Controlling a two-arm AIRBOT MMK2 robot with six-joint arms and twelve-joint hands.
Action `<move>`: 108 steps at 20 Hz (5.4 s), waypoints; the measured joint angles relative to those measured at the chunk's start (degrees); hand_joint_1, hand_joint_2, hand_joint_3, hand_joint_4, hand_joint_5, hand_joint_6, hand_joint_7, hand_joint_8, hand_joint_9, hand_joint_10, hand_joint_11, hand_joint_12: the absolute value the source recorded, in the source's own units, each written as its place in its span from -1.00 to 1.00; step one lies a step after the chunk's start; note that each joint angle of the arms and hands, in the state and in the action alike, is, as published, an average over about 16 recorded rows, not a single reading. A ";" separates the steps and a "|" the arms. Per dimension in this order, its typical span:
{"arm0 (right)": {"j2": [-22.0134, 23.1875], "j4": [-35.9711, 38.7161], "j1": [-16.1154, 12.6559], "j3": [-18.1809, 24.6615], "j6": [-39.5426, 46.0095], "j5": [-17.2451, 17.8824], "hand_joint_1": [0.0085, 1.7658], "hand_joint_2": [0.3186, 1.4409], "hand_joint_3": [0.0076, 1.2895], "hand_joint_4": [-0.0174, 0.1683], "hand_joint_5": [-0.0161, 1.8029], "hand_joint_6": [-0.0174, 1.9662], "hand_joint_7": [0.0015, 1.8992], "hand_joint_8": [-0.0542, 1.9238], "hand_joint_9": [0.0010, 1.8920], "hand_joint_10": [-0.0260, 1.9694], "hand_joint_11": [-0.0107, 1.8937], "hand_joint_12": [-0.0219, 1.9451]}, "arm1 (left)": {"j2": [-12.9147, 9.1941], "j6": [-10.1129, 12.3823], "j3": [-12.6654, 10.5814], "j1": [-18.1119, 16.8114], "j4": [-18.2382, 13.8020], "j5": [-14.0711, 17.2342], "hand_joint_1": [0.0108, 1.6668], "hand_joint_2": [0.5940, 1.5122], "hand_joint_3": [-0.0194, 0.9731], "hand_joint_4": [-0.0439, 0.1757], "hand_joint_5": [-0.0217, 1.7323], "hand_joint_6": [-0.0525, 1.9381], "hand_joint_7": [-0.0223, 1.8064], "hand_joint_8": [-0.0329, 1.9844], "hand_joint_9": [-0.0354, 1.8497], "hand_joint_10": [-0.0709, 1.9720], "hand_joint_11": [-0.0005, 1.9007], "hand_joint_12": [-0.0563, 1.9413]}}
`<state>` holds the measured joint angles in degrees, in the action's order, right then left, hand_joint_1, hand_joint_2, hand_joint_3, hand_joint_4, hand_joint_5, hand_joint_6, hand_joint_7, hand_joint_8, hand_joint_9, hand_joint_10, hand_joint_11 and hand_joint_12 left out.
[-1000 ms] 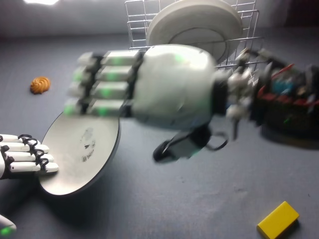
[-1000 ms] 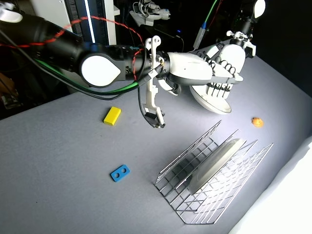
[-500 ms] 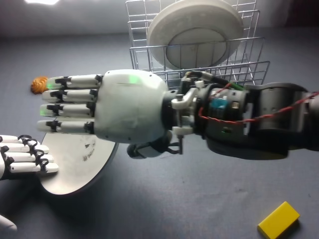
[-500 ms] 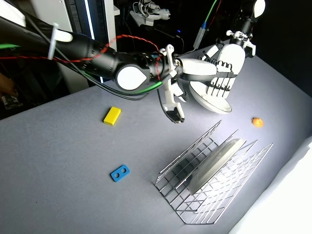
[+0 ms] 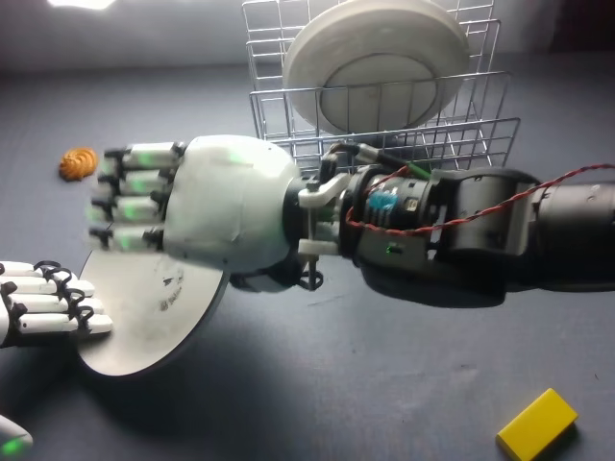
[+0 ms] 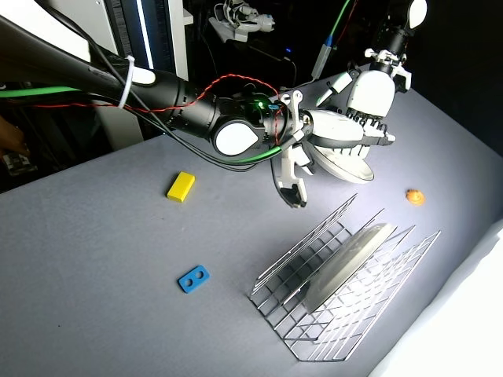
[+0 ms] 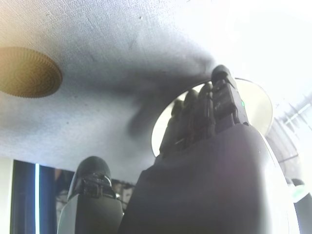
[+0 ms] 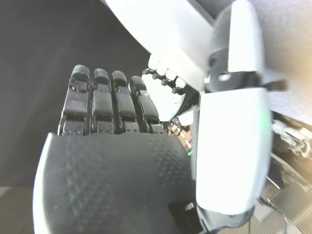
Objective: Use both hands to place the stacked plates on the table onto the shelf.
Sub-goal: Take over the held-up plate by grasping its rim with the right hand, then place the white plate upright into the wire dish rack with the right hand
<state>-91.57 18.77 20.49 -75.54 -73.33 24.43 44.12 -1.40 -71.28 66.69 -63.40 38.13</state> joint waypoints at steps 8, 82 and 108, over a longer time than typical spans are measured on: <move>-3.37 -0.14 1.60 -3.10 -0.02 1.54 0.32 0.13 -1.00 -0.83 -0.22 -0.87 -0.23 -0.81 -0.26 -0.82 -0.69 0.22 | -0.01 0.16 -0.02 0.00 0.14 -0.03 -0.99 0.15 -0.94 -0.64 -0.96 -0.96 -0.96 -0.98 -0.98 -0.96 -0.97 -0.94; 32.22 -8.32 -19.40 14.61 56.84 -7.56 0.38 0.20 -1.00 -0.86 0.07 -0.07 0.14 -0.03 0.08 -0.36 -0.38 0.54 | -5.89 -4.08 -2.64 -36.15 -23.20 31.79 -0.99 0.14 -0.94 -0.58 -0.91 -0.93 -0.88 -0.97 -0.89 -0.92 -0.98 -0.85; 26.61 -11.84 -9.40 3.37 56.35 -8.91 0.39 0.29 -0.99 -0.93 0.04 -0.06 0.11 0.02 0.02 -0.27 -0.46 0.61 | -8.38 -5.41 2.71 -39.57 -27.74 41.48 -0.99 0.13 -0.94 -0.57 -0.91 -0.93 -0.88 -0.97 -0.89 -0.92 -0.98 -0.84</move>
<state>-64.96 6.93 11.08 -72.17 -16.97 15.52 35.74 -6.81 -68.57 27.12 -91.15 79.61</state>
